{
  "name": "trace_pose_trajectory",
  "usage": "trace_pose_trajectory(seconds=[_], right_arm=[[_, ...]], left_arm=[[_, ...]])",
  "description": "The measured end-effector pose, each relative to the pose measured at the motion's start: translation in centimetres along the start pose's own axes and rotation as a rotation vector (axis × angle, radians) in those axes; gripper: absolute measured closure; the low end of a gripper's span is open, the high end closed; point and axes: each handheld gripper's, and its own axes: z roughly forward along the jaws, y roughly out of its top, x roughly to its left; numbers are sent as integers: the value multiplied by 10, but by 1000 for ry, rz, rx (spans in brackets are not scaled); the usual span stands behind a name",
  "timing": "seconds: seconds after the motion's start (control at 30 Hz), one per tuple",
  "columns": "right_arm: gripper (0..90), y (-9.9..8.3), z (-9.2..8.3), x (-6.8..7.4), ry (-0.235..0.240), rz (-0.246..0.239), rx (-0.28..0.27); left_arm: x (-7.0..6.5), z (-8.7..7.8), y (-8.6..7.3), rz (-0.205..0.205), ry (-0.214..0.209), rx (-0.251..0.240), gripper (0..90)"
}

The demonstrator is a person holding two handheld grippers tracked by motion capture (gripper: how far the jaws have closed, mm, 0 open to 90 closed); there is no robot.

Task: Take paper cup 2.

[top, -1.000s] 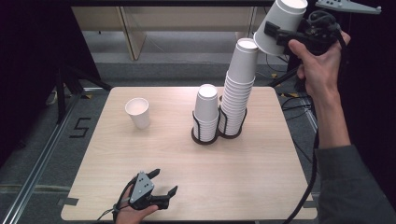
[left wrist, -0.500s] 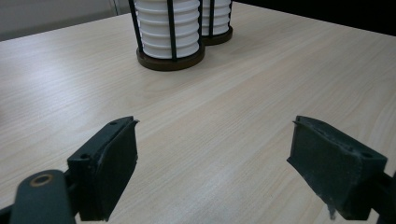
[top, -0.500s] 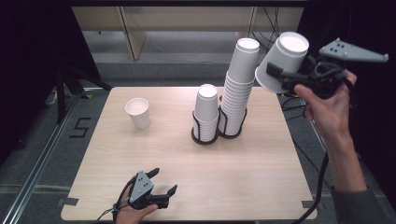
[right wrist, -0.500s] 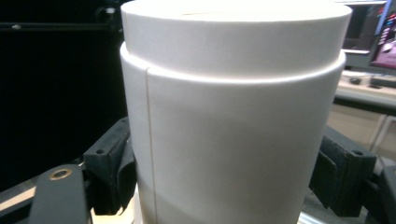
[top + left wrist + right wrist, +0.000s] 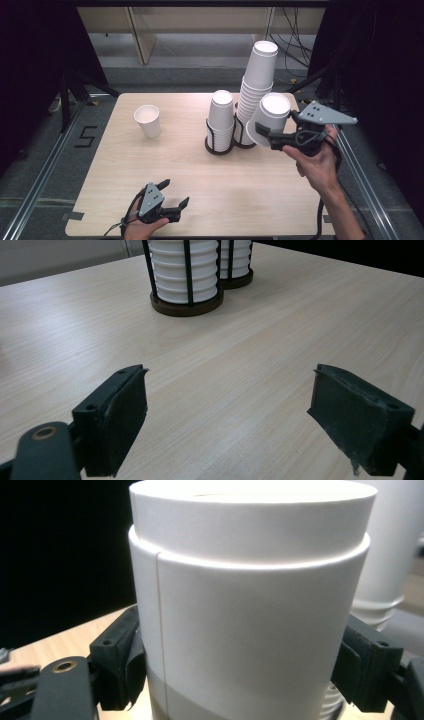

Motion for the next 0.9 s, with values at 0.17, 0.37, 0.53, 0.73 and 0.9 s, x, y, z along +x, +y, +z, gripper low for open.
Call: trace_pose_trajectory(seconds=[0.17, 0.37, 0.53, 0.73, 0.9], right_arm=[[211, -24, 17, 9, 34, 20, 28], [211, -43, 33, 15, 63, 30, 25], [210, -49, 37, 21, 92, 51, 51], [209, -61, 47, 27, 118, 46, 49], [209, -71, 55, 32, 130, 31, 64]], left_arm=[[-1, 1, 0, 4, -1, 10, 146], [-3, 3, 0, 10, -11, 15, 147], [-1, 1, 1, 11, -3, 8, 146], [1, 0, 1, 4, 4, -15, 146], [1, -1, 2, 3, 5, -13, 146]])
